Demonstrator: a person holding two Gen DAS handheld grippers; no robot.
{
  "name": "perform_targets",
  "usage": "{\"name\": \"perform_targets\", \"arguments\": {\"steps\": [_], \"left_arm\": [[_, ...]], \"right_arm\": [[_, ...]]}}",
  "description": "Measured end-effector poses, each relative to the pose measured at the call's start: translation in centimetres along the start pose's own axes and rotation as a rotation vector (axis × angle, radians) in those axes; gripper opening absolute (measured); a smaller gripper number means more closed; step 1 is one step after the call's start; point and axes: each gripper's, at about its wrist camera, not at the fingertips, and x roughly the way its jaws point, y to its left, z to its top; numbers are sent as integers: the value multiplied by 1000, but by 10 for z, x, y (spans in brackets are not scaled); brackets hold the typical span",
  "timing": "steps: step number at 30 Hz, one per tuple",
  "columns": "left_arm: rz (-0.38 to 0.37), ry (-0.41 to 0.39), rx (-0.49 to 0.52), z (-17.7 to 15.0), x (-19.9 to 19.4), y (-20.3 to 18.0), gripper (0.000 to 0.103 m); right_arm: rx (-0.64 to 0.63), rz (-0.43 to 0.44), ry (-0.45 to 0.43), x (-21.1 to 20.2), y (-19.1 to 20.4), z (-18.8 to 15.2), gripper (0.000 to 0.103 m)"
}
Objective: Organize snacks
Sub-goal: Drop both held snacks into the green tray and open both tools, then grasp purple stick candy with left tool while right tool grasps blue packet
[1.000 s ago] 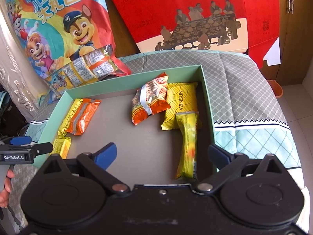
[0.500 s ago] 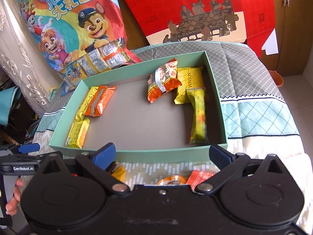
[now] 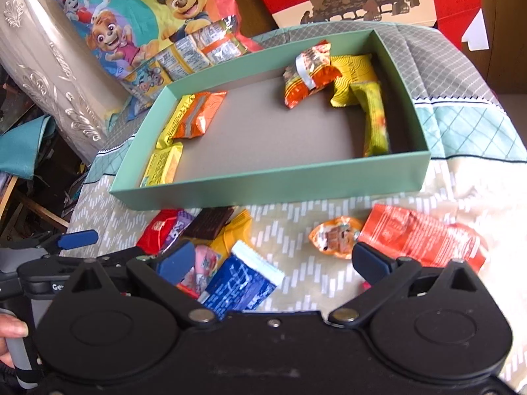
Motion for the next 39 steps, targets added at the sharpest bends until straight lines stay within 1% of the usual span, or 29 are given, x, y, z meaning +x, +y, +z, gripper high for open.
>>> {"name": "perform_targets", "arguments": {"steps": [5, 7, 9, 10, 12, 15, 16, 17, 19, 21, 22, 23, 24, 25, 26, 28, 30, 32, 35, 37, 39], "left_arm": [[-2, 13, -15, -9, 3, 3, 103], [-1, 17, -26, -12, 4, 6, 103], [-1, 18, -39, -14, 4, 10, 103], [3, 14, -44, -15, 3, 11, 103], [14, 5, -48, -17, 2, 13, 103], [25, -2, -53, -18, 2, 17, 103], [28, -6, -57, -18, 2, 18, 103], [34, -11, -63, -18, 2, 19, 102], [50, -27, -72, -17, 1, 20, 99], [55, -43, -69, -14, 0, 18, 96], [53, -50, -65, -12, 0, 16, 92], [49, -57, -59, -11, 0, 14, 86], [39, -61, -46, -8, 0, 10, 82], [29, -67, -31, -5, 0, 6, 72], [22, -75, -21, -3, 1, 2, 57], [-1, -82, -1, 2, 3, -7, 39], [-37, -78, 19, 5, 8, -15, 35], [-51, -73, 43, 7, 13, -23, 32], [-61, -47, 73, 8, 23, -31, 32], [-53, -22, 75, 8, 29, -33, 33], [-53, -23, 81, 8, 31, -34, 33]], "right_arm": [[58, 47, 60, 9, 2, -13, 102], [68, 48, 77, 14, 4, -16, 99], [61, 47, 98, 19, 7, -19, 91], [58, 50, 105, 21, 9, -20, 89], [66, 58, 120, 27, 12, -22, 82], [108, 65, 148, 39, 13, -25, 76], [113, 65, 151, 42, 14, -26, 75], [103, 60, 144, 43, 16, -26, 72], [59, 50, 131, 43, 23, -26, 55], [29, 50, 125, 44, 27, -26, 48], [10, 43, 121, 44, 29, -27, 47], [-11, 35, 115, 42, 30, -27, 46], [-20, 30, 111, 41, 30, -27, 46], [-23, 23, 103, 39, 28, -26, 46], [-25, 7, 88, 37, 25, -25, 46], [-27, -29, 66, 33, 18, -22, 46], [-34, -71, 46, 29, 11, -20, 46], [-42, -99, 32, 26, 4, -20, 46], [-30, -114, 33, 25, -5, -22, 46], [-21, -109, 31, 26, -10, -24, 46], [-30, -108, 26, 25, -10, -25, 46]]}}
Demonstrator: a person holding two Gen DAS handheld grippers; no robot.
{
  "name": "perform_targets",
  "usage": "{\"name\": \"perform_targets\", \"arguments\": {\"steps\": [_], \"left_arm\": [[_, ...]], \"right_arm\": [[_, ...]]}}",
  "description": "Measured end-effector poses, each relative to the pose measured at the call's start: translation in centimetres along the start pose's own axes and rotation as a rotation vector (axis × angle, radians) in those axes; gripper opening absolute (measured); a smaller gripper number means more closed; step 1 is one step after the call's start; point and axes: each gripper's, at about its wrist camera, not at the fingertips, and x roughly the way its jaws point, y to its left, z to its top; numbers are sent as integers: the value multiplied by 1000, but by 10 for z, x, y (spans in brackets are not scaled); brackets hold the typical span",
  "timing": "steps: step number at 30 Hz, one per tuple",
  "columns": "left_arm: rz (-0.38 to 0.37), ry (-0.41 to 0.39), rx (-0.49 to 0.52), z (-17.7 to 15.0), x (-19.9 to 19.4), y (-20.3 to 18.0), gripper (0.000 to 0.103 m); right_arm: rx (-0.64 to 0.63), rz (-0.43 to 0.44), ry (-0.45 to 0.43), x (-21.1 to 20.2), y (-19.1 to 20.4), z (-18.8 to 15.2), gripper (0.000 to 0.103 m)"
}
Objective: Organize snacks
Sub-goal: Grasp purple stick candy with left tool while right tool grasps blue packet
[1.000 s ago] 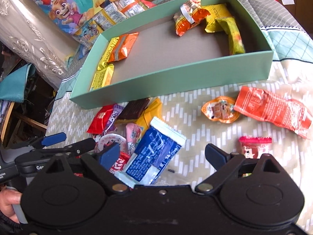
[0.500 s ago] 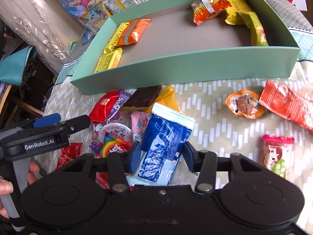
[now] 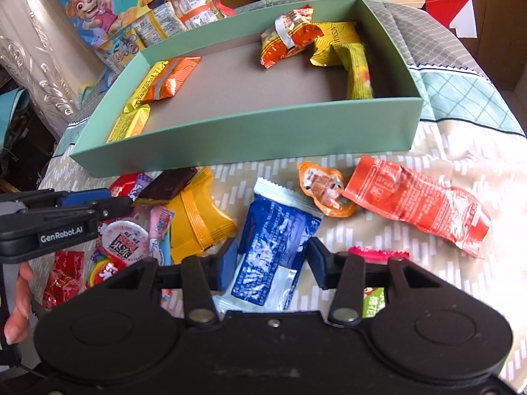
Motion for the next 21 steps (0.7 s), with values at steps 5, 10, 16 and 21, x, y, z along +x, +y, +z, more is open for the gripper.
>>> {"name": "perform_targets", "arguments": {"steps": [5, 10, 16, 21], "left_arm": [[-40, 9, 48, -1, 1, -9, 26], [-58, 36, 58, -7, 6, -12, 25], [-18, 83, 16, -7, 15, 3, 30], [-31, 68, 82, -8, 5, -15, 28]], "right_arm": [[-34, -18, -21, 2, 6, -1, 46], [-47, -16, -31, 3, 7, -2, 46], [-48, -5, -39, 3, 4, -3, 46], [-67, -12, -50, 4, 8, -4, 49]]}}
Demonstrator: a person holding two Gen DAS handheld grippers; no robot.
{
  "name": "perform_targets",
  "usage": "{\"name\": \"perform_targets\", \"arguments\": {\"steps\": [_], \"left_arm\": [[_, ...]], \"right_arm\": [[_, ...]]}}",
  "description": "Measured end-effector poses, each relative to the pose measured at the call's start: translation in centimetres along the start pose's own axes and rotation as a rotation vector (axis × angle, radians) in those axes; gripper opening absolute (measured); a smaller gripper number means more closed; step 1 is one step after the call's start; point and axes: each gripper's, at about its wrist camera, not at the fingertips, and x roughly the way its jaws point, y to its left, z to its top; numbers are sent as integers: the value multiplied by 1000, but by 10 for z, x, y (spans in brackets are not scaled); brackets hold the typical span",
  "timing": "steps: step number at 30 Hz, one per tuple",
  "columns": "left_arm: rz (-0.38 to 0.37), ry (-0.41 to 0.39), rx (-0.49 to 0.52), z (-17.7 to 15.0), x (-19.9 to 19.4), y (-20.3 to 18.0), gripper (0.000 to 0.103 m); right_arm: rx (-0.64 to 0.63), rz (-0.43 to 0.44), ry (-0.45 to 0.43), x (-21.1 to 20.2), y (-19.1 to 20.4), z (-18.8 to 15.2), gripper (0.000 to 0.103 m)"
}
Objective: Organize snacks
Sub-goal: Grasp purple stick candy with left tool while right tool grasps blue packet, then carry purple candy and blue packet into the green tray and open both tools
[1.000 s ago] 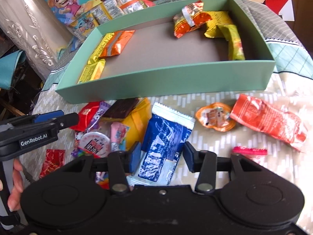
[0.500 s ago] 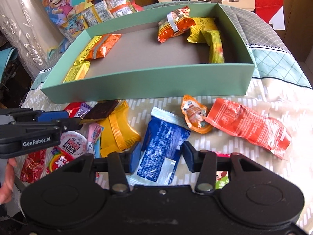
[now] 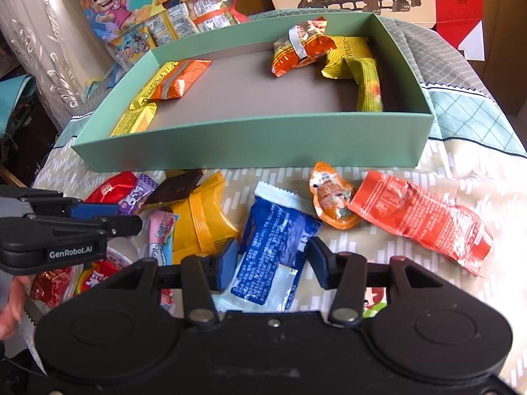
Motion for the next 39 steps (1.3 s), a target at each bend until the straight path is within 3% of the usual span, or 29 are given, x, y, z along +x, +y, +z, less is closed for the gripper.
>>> {"name": "perform_targets", "arguments": {"steps": [4, 7, 9, 10, 11, 15, 17, 23, 29, 39], "left_arm": [[12, 19, 27, 1, 6, -5, 30], [29, 31, 16, 3, 10, 0, 45], [1, 34, 14, 3, 9, 1, 32], [-9, 33, 18, 2, 8, -1, 17], [6, 28, 29, 1, 7, -4, 15], [5, 24, 14, -1, 3, -6, 13], [-17, 31, -24, -1, 1, 0, 13], [-43, 9, -56, -5, -20, 12, 12], [-71, -16, -69, -3, -41, 19, 12], [-121, -112, -116, 39, -70, 35, 11]], "right_arm": [[-10, -2, -5, 0, 1, -1, 49], [-24, -3, -7, 1, 1, -1, 49], [-37, -7, -9, 1, 2, -1, 49], [-43, -10, -10, 1, 3, -2, 49], [-57, -17, -10, 2, 5, -2, 49], [-140, -64, -7, 4, 17, -5, 48], [-198, -90, -9, 5, 23, -7, 39], [-104, -10, 8, -4, 7, -2, 36], [-68, 36, -33, -28, -1, 4, 36], [-14, 117, -111, -54, -4, 52, 36]]}}
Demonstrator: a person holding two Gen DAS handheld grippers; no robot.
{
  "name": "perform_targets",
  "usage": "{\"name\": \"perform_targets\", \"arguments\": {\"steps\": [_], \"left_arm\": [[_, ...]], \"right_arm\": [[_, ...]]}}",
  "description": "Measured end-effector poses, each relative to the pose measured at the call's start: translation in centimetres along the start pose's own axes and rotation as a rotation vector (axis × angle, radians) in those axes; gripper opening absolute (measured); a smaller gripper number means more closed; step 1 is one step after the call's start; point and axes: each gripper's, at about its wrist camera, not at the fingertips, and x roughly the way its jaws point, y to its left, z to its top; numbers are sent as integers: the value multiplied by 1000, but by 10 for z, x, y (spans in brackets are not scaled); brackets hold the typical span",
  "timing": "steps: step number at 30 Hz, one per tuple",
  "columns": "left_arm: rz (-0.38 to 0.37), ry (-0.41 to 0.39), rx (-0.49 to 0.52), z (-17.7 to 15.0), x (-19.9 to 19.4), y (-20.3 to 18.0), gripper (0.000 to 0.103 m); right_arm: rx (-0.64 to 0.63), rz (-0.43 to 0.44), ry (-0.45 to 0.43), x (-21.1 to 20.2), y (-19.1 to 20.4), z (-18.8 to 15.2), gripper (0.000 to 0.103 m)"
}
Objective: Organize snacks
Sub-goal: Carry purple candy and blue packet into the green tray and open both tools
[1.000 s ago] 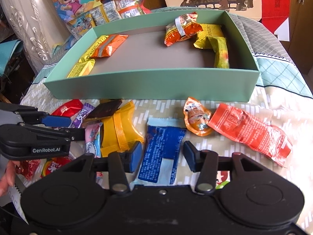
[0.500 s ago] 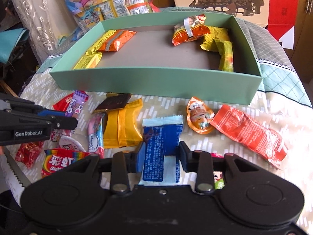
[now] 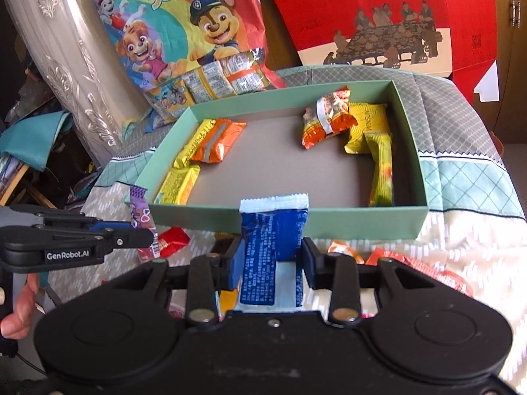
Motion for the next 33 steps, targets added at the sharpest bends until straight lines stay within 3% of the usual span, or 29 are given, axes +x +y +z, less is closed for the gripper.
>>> {"name": "perform_targets", "arguments": {"steps": [4, 11, 19, 24, 33], "left_arm": [[-10, -22, 1, 11, -3, 1, 10], [-4, 3, -9, 5, 7, 1, 10], [32, -27, 20, 61, 18, 7, 10], [65, -10, 12, 102, 57, 10, 10], [92, 21, -33, 139, 128, 31, 10]], "right_arm": [[3, 2, -31, 4, 2, 15, 36], [-4, 5, -15, 12, 6, 14, 36], [15, 10, -44, 29, 7, 56, 36], [30, 3, -31, 69, 7, 95, 36], [78, -15, 16, 147, -8, 139, 36]]}}
